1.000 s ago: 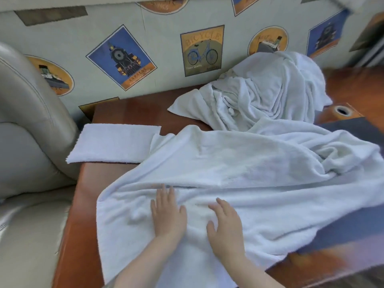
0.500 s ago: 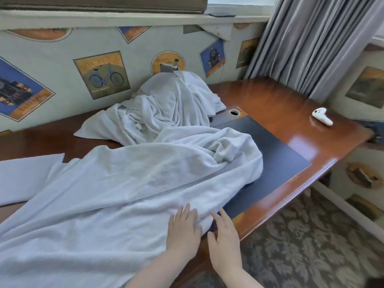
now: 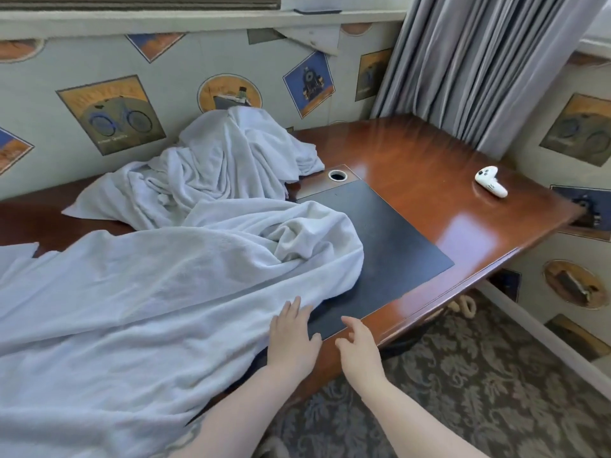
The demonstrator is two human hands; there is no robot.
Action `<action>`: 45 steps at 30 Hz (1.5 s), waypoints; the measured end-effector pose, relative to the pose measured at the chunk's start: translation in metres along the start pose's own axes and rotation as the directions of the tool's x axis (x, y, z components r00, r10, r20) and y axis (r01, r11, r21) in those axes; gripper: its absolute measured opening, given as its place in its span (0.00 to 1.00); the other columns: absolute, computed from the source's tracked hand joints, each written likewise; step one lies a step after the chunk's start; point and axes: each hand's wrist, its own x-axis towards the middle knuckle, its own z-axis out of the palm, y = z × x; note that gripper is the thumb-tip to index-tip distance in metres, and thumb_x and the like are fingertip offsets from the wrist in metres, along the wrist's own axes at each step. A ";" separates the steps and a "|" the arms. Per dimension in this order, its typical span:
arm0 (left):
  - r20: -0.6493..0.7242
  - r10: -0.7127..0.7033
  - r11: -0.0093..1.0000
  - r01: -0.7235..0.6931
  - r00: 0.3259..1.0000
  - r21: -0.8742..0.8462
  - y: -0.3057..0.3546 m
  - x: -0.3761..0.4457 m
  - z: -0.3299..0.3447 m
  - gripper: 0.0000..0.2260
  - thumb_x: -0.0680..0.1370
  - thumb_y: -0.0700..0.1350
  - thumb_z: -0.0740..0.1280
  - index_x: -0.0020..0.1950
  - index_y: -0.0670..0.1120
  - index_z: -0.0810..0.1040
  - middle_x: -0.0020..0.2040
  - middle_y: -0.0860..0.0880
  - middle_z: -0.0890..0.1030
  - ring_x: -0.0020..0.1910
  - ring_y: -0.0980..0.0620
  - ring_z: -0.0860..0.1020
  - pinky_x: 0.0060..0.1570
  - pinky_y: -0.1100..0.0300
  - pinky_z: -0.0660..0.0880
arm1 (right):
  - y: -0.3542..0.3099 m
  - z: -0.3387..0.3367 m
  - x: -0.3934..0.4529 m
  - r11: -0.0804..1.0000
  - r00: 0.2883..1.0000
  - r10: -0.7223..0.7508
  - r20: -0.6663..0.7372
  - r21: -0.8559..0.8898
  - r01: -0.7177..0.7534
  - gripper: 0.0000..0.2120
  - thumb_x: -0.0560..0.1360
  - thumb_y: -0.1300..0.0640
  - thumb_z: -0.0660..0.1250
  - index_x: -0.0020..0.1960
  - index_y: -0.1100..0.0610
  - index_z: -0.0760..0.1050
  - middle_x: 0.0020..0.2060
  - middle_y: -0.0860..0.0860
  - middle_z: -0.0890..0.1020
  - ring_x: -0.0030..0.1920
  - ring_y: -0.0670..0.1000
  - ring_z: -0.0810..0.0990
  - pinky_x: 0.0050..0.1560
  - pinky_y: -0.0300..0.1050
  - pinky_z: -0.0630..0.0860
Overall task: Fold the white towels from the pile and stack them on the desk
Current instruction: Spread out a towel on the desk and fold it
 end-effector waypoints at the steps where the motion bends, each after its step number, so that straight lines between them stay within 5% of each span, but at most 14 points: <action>1: -0.009 0.000 1.000 0.000 1.000 0.005 0.003 0.009 -0.001 0.26 0.80 0.48 0.61 0.78 0.53 0.58 0.80 0.51 0.51 0.79 0.51 0.47 0.76 0.53 0.46 | -0.004 -0.002 0.012 0.994 0.997 0.070 0.018 0.079 -0.071 0.21 0.82 0.61 0.58 0.73 0.50 0.64 0.72 0.49 0.68 0.69 0.51 0.69 0.65 0.45 0.68; 7: -0.040 0.059 0.995 -0.056 0.997 0.079 0.026 0.077 0.004 0.31 0.77 0.51 0.65 0.78 0.52 0.57 0.80 0.50 0.52 0.78 0.52 0.49 0.76 0.56 0.46 | -0.027 -0.018 0.079 0.762 0.937 0.309 0.166 0.546 -0.348 0.20 0.82 0.64 0.57 0.73 0.58 0.64 0.57 0.54 0.77 0.58 0.53 0.77 0.63 0.50 0.73; 10: -0.031 0.066 0.982 -0.059 0.997 0.182 0.041 0.114 0.016 0.36 0.75 0.53 0.66 0.78 0.52 0.53 0.80 0.50 0.50 0.78 0.51 0.49 0.75 0.53 0.49 | -0.032 -0.034 0.106 0.701 0.911 0.324 0.255 0.582 -0.412 0.12 0.81 0.62 0.58 0.59 0.57 0.77 0.42 0.49 0.86 0.48 0.49 0.81 0.51 0.44 0.76; 13: 0.006 -0.062 0.980 0.060 0.998 0.191 0.049 0.137 0.030 0.37 0.73 0.57 0.68 0.77 0.50 0.54 0.78 0.51 0.55 0.77 0.50 0.54 0.71 0.50 0.57 | -0.033 -0.043 0.126 0.719 0.911 0.280 0.302 0.563 -0.408 0.11 0.79 0.58 0.61 0.55 0.52 0.81 0.45 0.49 0.87 0.52 0.49 0.81 0.51 0.44 0.77; 16: -0.101 -0.166 0.968 0.182 0.981 0.174 0.042 0.152 0.032 0.19 0.77 0.55 0.65 0.65 0.52 0.67 0.67 0.53 0.72 0.68 0.50 0.69 0.63 0.55 0.66 | -0.031 -0.050 0.139 0.757 0.909 0.248 0.334 0.519 -0.397 0.13 0.79 0.59 0.61 0.55 0.51 0.83 0.54 0.47 0.84 0.59 0.46 0.77 0.62 0.45 0.70; 18: -0.183 -0.282 0.958 0.268 0.942 -0.101 0.038 0.164 0.021 0.07 0.81 0.49 0.59 0.57 0.50 0.73 0.57 0.52 0.78 0.60 0.48 0.75 0.56 0.59 0.68 | -0.027 -0.059 0.150 0.777 0.906 0.246 0.344 0.490 -0.396 0.15 0.79 0.61 0.60 0.53 0.52 0.84 0.56 0.47 0.83 0.60 0.45 0.77 0.64 0.46 0.70; 20: -0.189 -0.401 0.826 0.264 0.896 -0.498 0.043 0.177 -0.001 0.08 0.83 0.45 0.59 0.47 0.48 0.75 0.46 0.50 0.78 0.52 0.51 0.79 0.49 0.64 0.68 | -0.028 -0.065 0.167 0.740 0.889 0.257 0.378 0.515 -0.433 0.14 0.79 0.62 0.59 0.57 0.54 0.82 0.55 0.50 0.83 0.59 0.48 0.79 0.64 0.48 0.72; 22: -0.105 -0.450 0.488 0.145 0.887 -0.861 0.060 0.178 -0.030 0.11 0.82 0.42 0.63 0.40 0.49 0.80 0.38 0.50 0.79 0.41 0.58 0.80 0.43 0.65 0.73 | -0.034 -0.064 0.181 0.681 0.847 0.295 0.442 0.524 -0.511 0.13 0.81 0.60 0.60 0.63 0.58 0.75 0.58 0.54 0.81 0.58 0.52 0.79 0.62 0.51 0.74; 27: 0.022 -0.372 0.003 0.025 0.928 -1.000 0.086 0.158 -0.083 0.10 0.77 0.40 0.63 0.49 0.43 0.85 0.48 0.41 0.82 0.45 0.46 0.81 0.46 0.56 0.76 | -0.081 -0.060 0.192 0.672 0.757 0.223 0.614 0.466 -0.576 0.12 0.78 0.52 0.65 0.58 0.55 0.77 0.56 0.53 0.81 0.53 0.54 0.82 0.48 0.50 0.80; 29: 0.095 -0.387 -0.053 0.081 0.917 -0.995 0.096 0.146 -0.090 0.12 0.78 0.40 0.62 0.50 0.41 0.86 0.47 0.41 0.84 0.43 0.46 0.83 0.41 0.59 0.79 | -0.104 -0.048 0.184 0.731 0.865 0.075 0.496 0.563 -0.386 0.10 0.70 0.48 0.68 0.51 0.44 0.76 0.49 0.42 0.82 0.45 0.44 0.81 0.39 0.43 0.77; 31: 0.146 -0.414 -0.030 0.147 0.898 -0.989 0.104 0.134 -0.088 0.12 0.78 0.40 0.62 0.51 0.41 0.85 0.47 0.41 0.84 0.42 0.46 0.84 0.38 0.59 0.80 | -0.132 -0.070 0.194 0.553 0.823 -0.035 0.567 0.697 -0.457 0.10 0.70 0.42 0.66 0.49 0.41 0.71 0.44 0.37 0.78 0.42 0.37 0.76 0.39 0.34 0.70; 33: 0.182 -0.416 0.003 0.202 0.891 -0.979 0.109 0.121 -0.082 0.11 0.78 0.39 0.62 0.55 0.41 0.83 0.48 0.41 0.85 0.44 0.46 0.84 0.38 0.59 0.80 | -0.145 -0.077 0.198 0.595 0.775 -0.139 0.617 0.677 -0.433 0.12 0.78 0.47 0.62 0.45 0.55 0.72 0.40 0.46 0.77 0.40 0.44 0.75 0.42 0.34 0.71; 37: 0.154 -0.415 0.133 0.227 0.897 -0.965 0.122 0.107 -0.057 0.13 0.79 0.37 0.61 0.61 0.41 0.79 0.53 0.46 0.85 0.51 0.53 0.83 0.43 0.66 0.77 | -0.156 -0.127 0.260 0.594 0.673 -0.188 0.715 0.629 -0.502 0.16 0.78 0.49 0.64 0.58 0.60 0.78 0.53 0.61 0.83 0.51 0.62 0.84 0.49 0.55 0.79; 45: -0.056 -0.487 0.562 0.264 0.872 -0.784 0.157 0.139 -0.020 0.13 0.79 0.38 0.63 0.55 0.55 0.78 0.53 0.58 0.81 0.53 0.62 0.78 0.47 0.73 0.72 | -0.149 -0.185 0.286 0.672 0.844 -0.523 0.123 0.669 0.319 0.11 0.79 0.60 0.65 0.59 0.48 0.73 0.52 0.43 0.79 0.52 0.42 0.78 0.53 0.38 0.76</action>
